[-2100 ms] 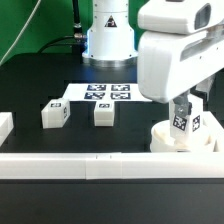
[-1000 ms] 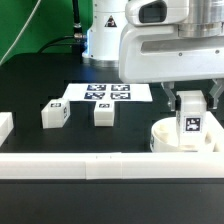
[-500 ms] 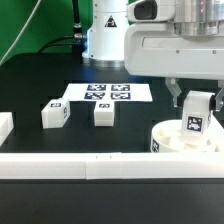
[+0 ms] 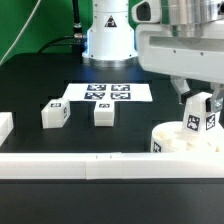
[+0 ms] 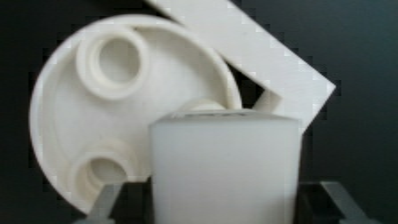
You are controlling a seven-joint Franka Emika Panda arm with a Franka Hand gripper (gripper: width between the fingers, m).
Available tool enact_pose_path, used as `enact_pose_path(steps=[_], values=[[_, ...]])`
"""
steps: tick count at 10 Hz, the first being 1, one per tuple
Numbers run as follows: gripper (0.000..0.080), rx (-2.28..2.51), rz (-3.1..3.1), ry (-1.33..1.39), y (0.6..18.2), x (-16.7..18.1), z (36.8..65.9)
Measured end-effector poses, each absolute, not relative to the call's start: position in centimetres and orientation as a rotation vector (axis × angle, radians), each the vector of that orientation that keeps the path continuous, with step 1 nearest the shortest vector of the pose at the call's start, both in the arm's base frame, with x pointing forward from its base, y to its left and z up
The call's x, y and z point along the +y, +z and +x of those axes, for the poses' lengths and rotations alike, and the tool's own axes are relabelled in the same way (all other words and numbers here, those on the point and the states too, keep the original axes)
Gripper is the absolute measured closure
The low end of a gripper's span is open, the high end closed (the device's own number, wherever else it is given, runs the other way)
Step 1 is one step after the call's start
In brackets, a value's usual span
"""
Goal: Assemble stool
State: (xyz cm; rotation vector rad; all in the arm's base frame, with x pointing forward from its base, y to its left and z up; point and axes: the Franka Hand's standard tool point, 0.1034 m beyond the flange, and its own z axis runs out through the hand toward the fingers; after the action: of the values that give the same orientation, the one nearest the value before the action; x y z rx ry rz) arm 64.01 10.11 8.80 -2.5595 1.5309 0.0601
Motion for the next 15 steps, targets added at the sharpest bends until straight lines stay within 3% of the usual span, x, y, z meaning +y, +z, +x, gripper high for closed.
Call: enact_pose_path(steps=[3, 6, 8, 9, 10, 11, 15], values=[[0.0462, 1.912, -2.227, 0.115, 8.6, 11.2, 64.0], [0.0462, 1.965, -2.157, 0.143, 8.6, 11.3, 63.9], [0.0230, 1.846, -2.260, 0.146, 9.5, 11.8, 64.1], [0.0230, 1.713, -2.349, 0.121, 10.1, 12.2, 64.4], [0.0166, 1.601, -2.420, 0.110, 10.4, 12.5, 64.5], [0.0154, 1.556, -2.451, 0.106, 10.2, 12.4, 64.4], [0.0150, 1.022, -2.725, 0.033, 10.0, 12.3, 64.3]])
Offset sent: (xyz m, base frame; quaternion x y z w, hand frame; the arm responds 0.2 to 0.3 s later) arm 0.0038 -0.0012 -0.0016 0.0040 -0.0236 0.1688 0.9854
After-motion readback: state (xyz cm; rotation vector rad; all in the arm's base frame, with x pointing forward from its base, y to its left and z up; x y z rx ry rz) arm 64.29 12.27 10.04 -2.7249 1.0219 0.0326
